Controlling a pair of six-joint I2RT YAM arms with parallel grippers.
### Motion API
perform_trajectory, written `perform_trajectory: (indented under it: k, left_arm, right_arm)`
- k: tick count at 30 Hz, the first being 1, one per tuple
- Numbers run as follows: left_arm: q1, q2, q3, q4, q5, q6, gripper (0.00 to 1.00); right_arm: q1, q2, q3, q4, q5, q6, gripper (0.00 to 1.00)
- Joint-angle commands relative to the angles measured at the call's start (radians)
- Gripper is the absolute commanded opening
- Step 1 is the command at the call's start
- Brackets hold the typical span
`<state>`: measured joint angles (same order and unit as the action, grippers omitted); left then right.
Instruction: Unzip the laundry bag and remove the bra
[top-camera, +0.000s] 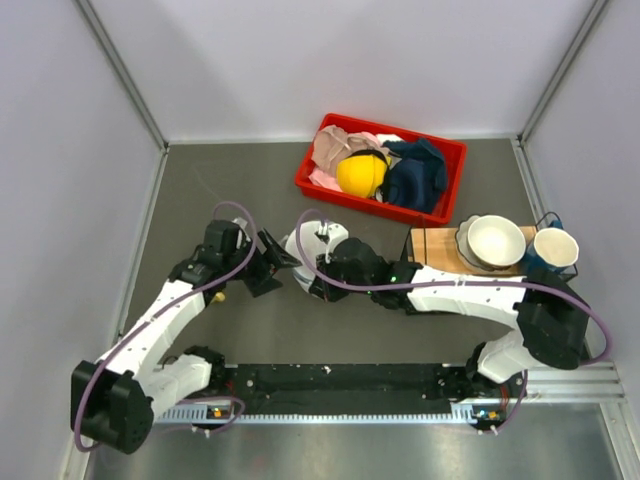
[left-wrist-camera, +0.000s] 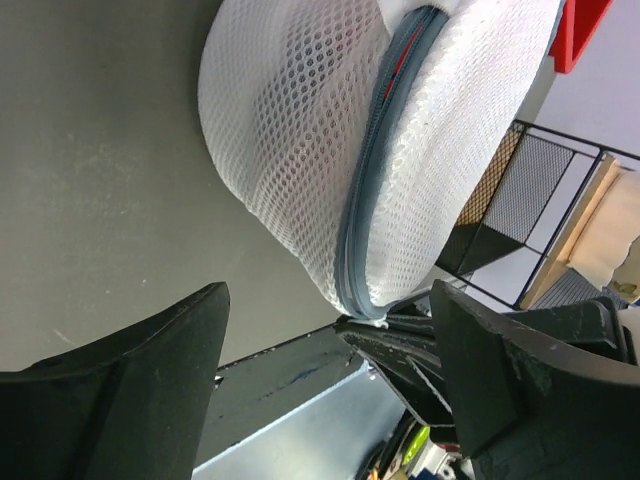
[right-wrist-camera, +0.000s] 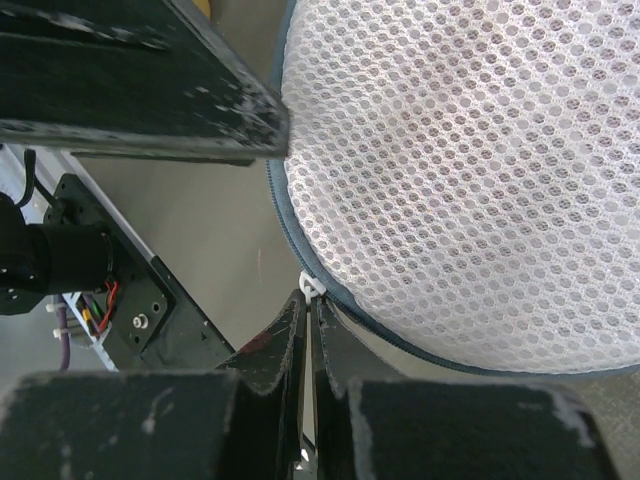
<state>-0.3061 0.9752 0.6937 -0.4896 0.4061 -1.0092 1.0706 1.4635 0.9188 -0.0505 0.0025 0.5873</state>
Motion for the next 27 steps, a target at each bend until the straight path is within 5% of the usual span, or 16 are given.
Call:
perform_trajectory:
  k: [1,4,7,8,10,18,24,27]
  left_arm:
    - [-0.048,0.060,-0.005,0.172,0.022,-0.055,0.79]
    - [-0.059,0.114,0.007,0.218,0.031,-0.058,0.67]
    - [-0.056,0.154,0.073,0.200,0.039,0.003,0.31]
    - [-0.054,0.160,0.098,0.136,0.025,0.027,0.11]
    - [-0.048,0.171,0.159,0.086,-0.015,0.095,0.00]
    - [0.024,0.221,0.259,0.009,0.006,0.225,0.00]
    - [0.027,0.404,0.380,-0.017,0.076,0.346,0.00]
    - [0.027,0.488,0.450,-0.052,0.126,0.351,0.33]
  right_arm:
    - [-0.001,0.004,0.048,0.029,0.002,0.000,0.00]
    - [-0.001,0.000,0.043,0.017,0.002,-0.015,0.00]
    - [-0.003,-0.022,0.026,-0.009,0.002,-0.027,0.00]
    - [-0.003,-0.043,0.011,-0.018,0.002,-0.038,0.00]
    - [-0.018,-0.066,-0.011,-0.041,0.017,-0.047,0.00]
    - [-0.109,-0.227,-0.140,-0.117,0.065,-0.089,0.00]
    - [-0.087,-0.252,-0.112,-0.106,0.031,-0.095,0.00]
    - [-0.052,-0.218,-0.064,-0.086,0.036,-0.089,0.00]
